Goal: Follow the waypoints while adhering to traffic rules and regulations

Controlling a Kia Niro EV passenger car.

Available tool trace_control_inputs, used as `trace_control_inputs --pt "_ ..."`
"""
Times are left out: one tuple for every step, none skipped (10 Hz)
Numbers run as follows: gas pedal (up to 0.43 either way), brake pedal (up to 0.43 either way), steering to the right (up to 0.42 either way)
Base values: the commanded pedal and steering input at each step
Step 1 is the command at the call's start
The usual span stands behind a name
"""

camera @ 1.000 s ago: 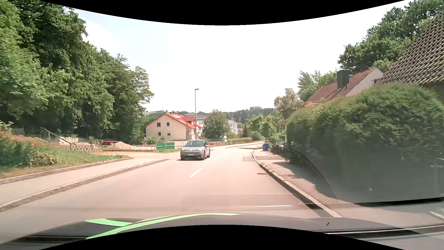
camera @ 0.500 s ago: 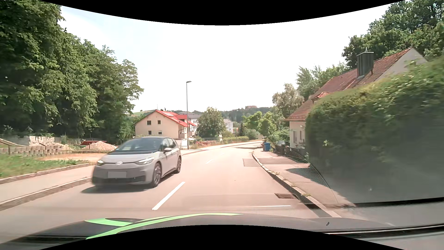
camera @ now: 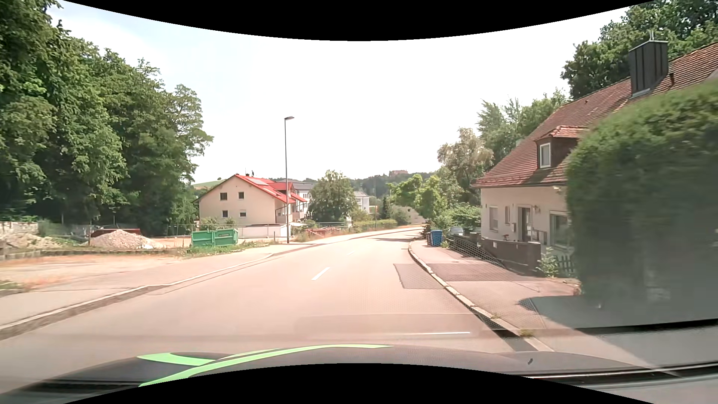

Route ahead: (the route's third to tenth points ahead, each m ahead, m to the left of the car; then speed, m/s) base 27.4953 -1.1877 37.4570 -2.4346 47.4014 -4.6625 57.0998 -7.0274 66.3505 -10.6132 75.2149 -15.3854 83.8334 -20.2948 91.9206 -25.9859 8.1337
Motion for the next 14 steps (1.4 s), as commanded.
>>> trace_control_inputs --pt "0.0 0.055 0.024" --pt "0.0 0.055 0.024" --pt "0.0 0.049 0.023" --pt "0.0 0.043 0.023" --pt "0.0 0.043 0.023" --pt "0.0 0.037 0.023" --pt "0.0 0.024 0.023" --pt "0.0 0.024 0.023" --pt "0.0 0.024 0.023" --pt "0.0 0.03 0.023" --pt "0.0 0.03 0.023" --pt "0.0 0.03 0.023" --pt "0.0 0.024 0.023" --pt "0.0 0.018 0.023"
